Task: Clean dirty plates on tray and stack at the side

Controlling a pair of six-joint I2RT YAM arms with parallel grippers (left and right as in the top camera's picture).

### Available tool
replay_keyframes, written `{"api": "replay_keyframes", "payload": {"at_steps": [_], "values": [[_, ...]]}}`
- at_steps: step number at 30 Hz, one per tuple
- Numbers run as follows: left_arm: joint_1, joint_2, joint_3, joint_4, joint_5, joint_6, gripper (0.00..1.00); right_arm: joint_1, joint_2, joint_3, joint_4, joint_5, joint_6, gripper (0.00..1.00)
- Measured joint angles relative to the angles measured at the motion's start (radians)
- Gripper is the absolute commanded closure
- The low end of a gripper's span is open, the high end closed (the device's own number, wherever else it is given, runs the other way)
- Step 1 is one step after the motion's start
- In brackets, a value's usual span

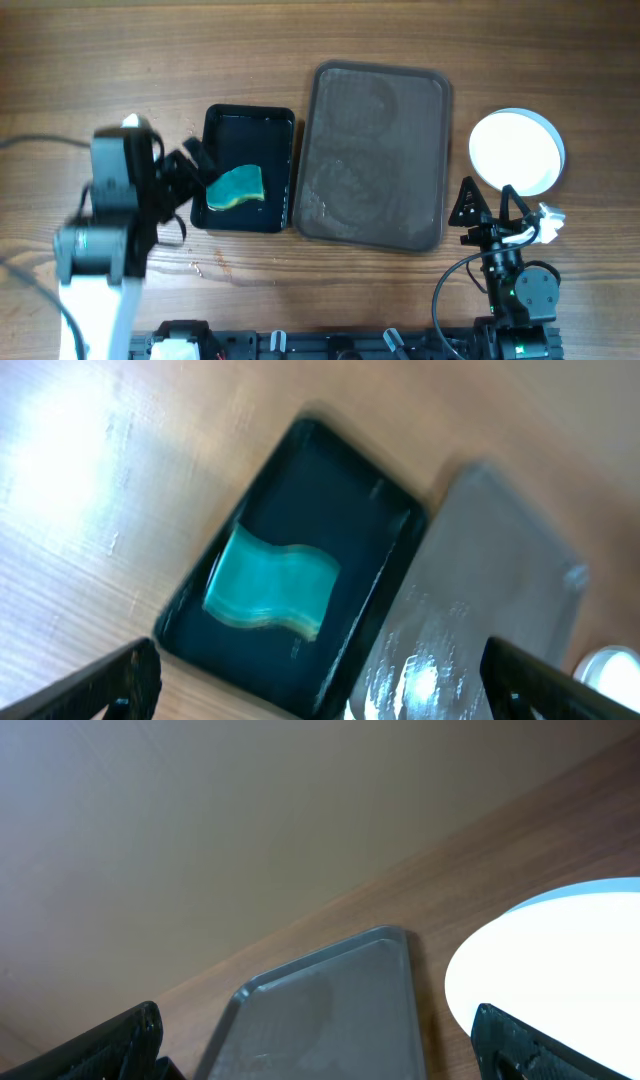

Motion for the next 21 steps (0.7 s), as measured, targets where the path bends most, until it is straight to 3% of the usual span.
{"api": "replay_keyframes", "payload": {"at_steps": [3, 6, 11, 14, 21], "values": [[-0.003, -0.317, -0.253, 0.431, 0.003, 0.078, 0.00, 0.000, -0.002, -0.001, 0.000, 0.003, 0.004, 0.00], [0.006, -0.633, -0.512, 0.657, 0.040, 0.152, 0.00, 0.000, -0.003, -0.001, 0.001, 0.003, 0.007, 0.00], [0.037, -0.941, -0.864, 0.813, 0.076, 0.185, 0.00, 0.000, -0.003, -0.002, 0.000, 0.003, 0.007, 0.00], [0.037, -0.957, -0.998, 0.910, 0.084, 0.188, 0.00, 0.000, -0.002, -0.002, 0.000, 0.003, 0.007, 0.00], [0.037, -0.958, -1.043, 0.875, 0.087, 0.188, 0.00, 0.000, -0.002, -0.002, 0.000, 0.003, 0.007, 0.00]]}}
